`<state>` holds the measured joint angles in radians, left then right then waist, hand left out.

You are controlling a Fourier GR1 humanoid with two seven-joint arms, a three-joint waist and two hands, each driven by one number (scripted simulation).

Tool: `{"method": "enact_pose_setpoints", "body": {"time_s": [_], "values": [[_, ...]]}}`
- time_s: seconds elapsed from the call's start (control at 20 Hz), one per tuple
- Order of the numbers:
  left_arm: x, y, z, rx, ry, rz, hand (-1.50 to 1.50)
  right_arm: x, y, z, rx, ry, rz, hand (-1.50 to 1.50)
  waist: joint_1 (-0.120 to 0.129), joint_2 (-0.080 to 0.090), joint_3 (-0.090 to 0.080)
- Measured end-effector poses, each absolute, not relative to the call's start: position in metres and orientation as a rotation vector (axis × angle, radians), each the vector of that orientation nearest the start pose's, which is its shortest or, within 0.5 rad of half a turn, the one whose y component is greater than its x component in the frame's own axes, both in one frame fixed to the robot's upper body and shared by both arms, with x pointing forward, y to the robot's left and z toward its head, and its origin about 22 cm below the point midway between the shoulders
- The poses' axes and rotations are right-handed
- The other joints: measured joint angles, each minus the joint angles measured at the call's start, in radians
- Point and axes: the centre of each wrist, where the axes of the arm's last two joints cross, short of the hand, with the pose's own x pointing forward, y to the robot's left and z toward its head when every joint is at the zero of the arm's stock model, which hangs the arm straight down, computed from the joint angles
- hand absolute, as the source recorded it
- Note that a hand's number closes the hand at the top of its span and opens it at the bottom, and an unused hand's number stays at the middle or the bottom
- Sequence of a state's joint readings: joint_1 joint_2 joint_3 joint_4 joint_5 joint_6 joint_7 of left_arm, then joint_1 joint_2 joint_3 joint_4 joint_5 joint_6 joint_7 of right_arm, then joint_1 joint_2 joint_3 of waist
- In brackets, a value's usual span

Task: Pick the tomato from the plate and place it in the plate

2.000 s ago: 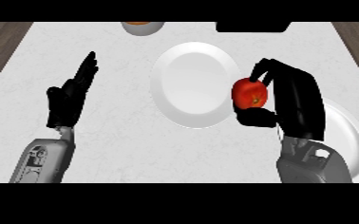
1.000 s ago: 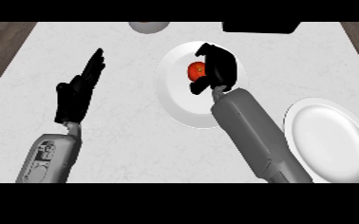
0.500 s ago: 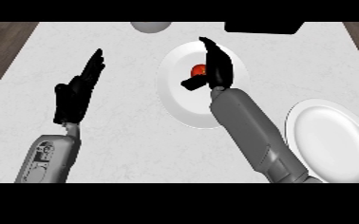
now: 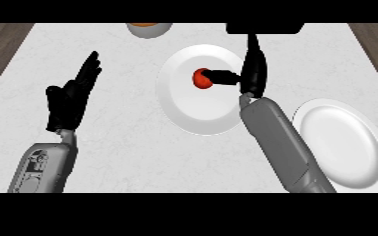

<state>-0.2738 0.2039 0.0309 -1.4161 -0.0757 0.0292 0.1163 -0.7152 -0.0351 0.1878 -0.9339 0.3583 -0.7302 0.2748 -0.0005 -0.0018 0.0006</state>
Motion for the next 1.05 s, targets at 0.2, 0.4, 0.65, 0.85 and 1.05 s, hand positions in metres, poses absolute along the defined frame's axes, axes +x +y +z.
{"method": "enact_pose_setpoints", "body": {"time_s": [0.2,0.4,0.65,0.85,1.05], "values": [[0.3,0.265,0.036,0.226,-1.548,-0.205,0.0,0.361,-0.158,0.048,-0.672,-1.561,-0.026,-1.5,-0.014,-0.004,-0.001],[0.298,0.265,0.033,0.233,-1.55,-0.202,0.0,0.329,-0.207,0.047,-0.665,-1.561,-0.061,-1.5,-0.018,-0.004,-0.001],[0.295,0.263,0.042,0.231,-1.551,-0.206,0.0,0.293,-0.253,0.051,-0.659,-1.561,-0.057,-1.5,-0.01,-0.002,0.0],[0.301,0.257,0.043,0.23,-1.555,-0.21,0.0,0.277,-0.285,0.048,-0.656,-1.556,-0.048,-1.5,-0.007,0.0,-0.001],[0.299,0.258,0.046,0.227,-1.557,-0.215,0.0,0.267,-0.31,0.044,-0.645,-1.56,-0.06,-1.5,-0.004,0.001,0.0]]}}
